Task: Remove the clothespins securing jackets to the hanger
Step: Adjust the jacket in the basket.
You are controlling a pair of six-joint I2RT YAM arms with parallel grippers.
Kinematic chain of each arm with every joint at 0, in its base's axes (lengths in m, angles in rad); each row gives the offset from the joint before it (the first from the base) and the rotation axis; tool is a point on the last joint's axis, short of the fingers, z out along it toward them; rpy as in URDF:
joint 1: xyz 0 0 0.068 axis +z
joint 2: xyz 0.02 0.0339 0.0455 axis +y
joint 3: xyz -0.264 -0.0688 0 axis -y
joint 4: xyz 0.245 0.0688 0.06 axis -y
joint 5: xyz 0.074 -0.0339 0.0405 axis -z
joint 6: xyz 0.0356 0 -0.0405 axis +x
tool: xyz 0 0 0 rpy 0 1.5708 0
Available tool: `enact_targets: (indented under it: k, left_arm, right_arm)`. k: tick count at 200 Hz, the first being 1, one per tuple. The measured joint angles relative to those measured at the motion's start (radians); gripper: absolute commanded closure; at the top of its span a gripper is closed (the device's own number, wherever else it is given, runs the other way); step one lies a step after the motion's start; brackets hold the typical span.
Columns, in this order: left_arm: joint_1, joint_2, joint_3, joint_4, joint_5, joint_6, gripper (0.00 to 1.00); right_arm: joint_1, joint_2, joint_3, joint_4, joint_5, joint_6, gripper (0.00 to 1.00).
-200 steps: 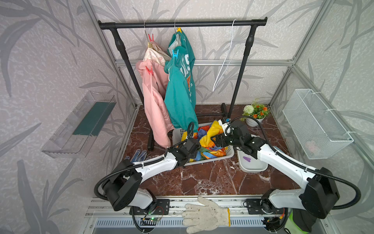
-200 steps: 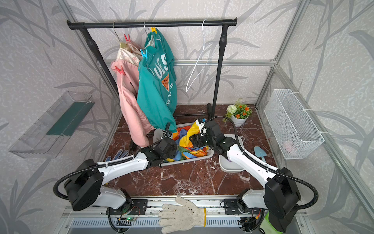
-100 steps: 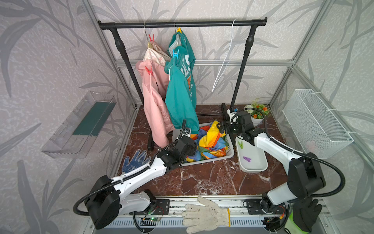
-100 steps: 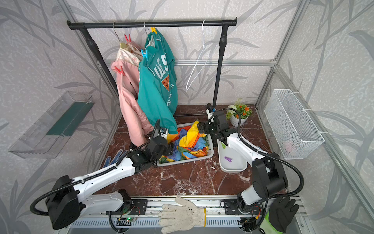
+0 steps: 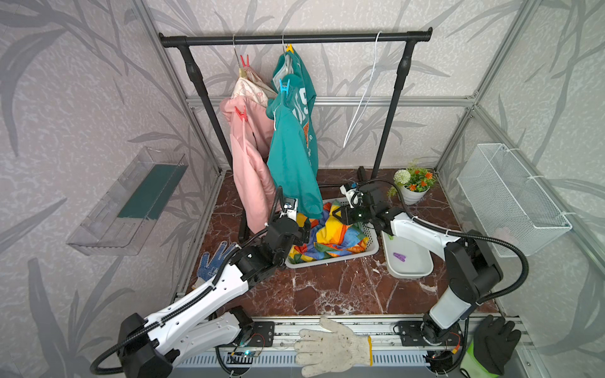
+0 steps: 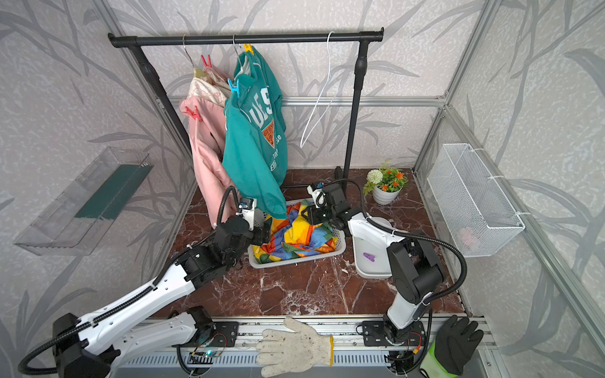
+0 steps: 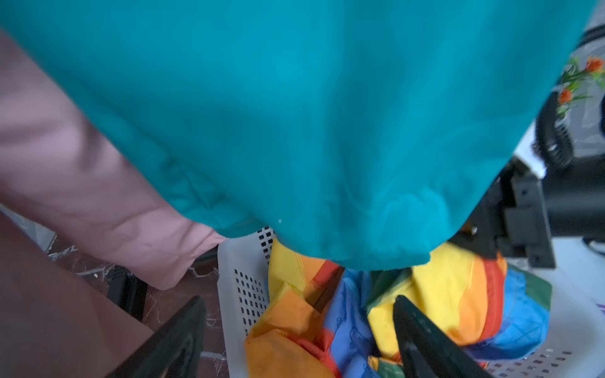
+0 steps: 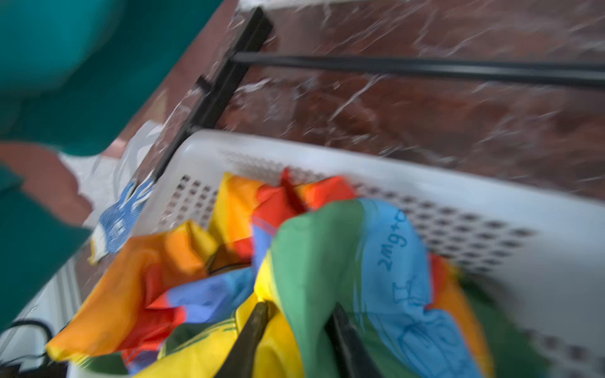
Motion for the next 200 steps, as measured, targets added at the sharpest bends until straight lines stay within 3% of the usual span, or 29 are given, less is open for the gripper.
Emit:
enact_targets:
  k: [83, 104, 128, 200]
  left_arm:
    - [0.0, 0.005, 0.284, -0.034, -0.044, 0.165, 0.03]
    - [0.0, 0.019, 0.364, -0.038, -0.053, 0.196, 0.03]
    - [0.0, 0.028, 0.43, -0.044, -0.06, 0.223, 0.03]
    - [0.0, 0.053, 0.605, -0.079, -0.093, 0.298, 0.05]
  right_arm:
    - [0.082, 0.1, -0.027, -0.048, 0.126, -0.037, 0.72]
    - [0.084, 0.101, -0.027, -0.052, 0.16, -0.043, 0.61]
    - [0.087, 0.098, -0.028, -0.051, 0.188, -0.054, 0.34]
    - [0.09, -0.016, -0.069, -0.044, 0.22, -0.076, 0.17]
